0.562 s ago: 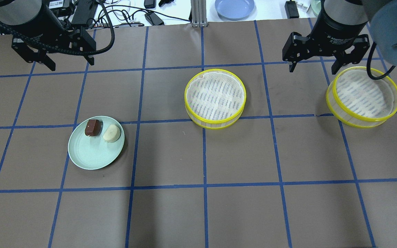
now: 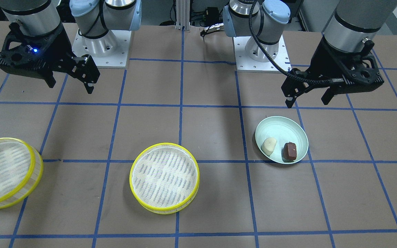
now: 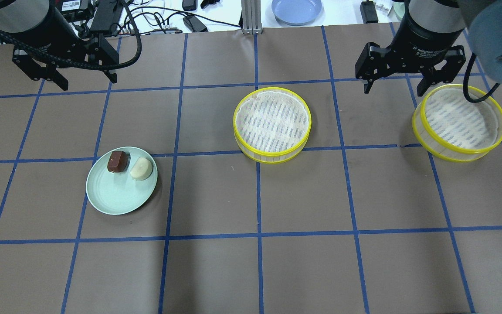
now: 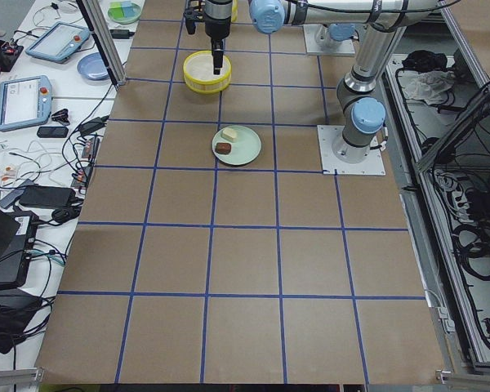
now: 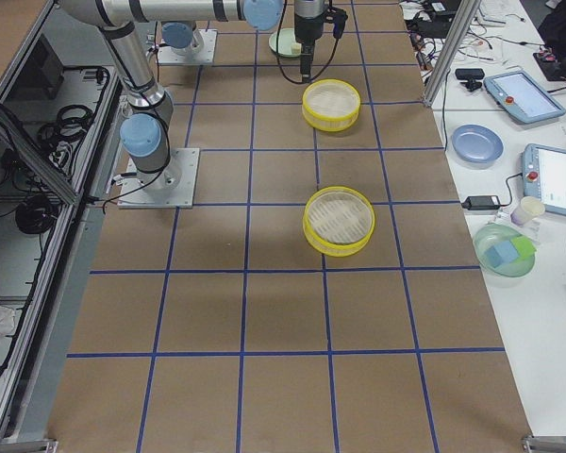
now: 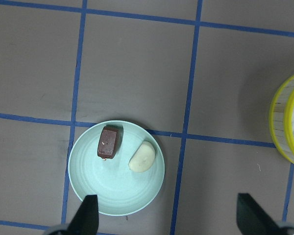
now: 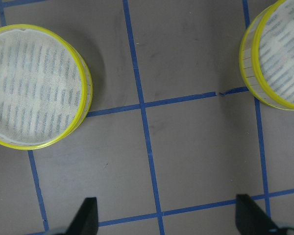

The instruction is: Stack buns with steamer

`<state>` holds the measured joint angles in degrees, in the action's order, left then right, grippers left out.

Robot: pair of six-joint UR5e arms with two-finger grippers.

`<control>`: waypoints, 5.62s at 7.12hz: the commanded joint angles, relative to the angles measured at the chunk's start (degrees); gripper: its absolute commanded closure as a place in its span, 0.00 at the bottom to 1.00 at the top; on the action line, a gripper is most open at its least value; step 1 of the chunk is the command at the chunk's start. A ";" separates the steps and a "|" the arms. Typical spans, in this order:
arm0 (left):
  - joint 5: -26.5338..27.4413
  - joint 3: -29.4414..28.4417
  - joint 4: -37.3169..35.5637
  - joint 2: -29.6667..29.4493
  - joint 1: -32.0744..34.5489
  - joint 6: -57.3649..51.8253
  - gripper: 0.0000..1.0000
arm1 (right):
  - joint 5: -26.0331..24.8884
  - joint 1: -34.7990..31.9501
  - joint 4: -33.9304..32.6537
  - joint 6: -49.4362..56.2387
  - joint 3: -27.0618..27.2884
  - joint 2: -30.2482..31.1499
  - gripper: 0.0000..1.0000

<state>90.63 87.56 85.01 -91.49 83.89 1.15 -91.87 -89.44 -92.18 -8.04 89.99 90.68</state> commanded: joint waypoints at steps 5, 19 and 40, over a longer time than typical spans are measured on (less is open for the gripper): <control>-0.89 13.24 -8.90 -6.66 -8.13 -2.56 0.00 | 5.10 -0.04 -0.29 6.31 -0.07 -0.07 0.00; 1.90 15.80 -16.37 -22.24 -3.47 -30.95 0.87 | 4.69 0.05 -0.99 11.88 -0.07 -0.16 0.00; -16.18 -2.89 -17.72 -23.50 12.36 27.13 0.00 | 2.14 36.70 -27.79 56.99 -3.94 -34.35 0.33</control>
<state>65.99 88.92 55.19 -117.37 96.88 34.16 -89.59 -52.74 -119.88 48.69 85.64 56.44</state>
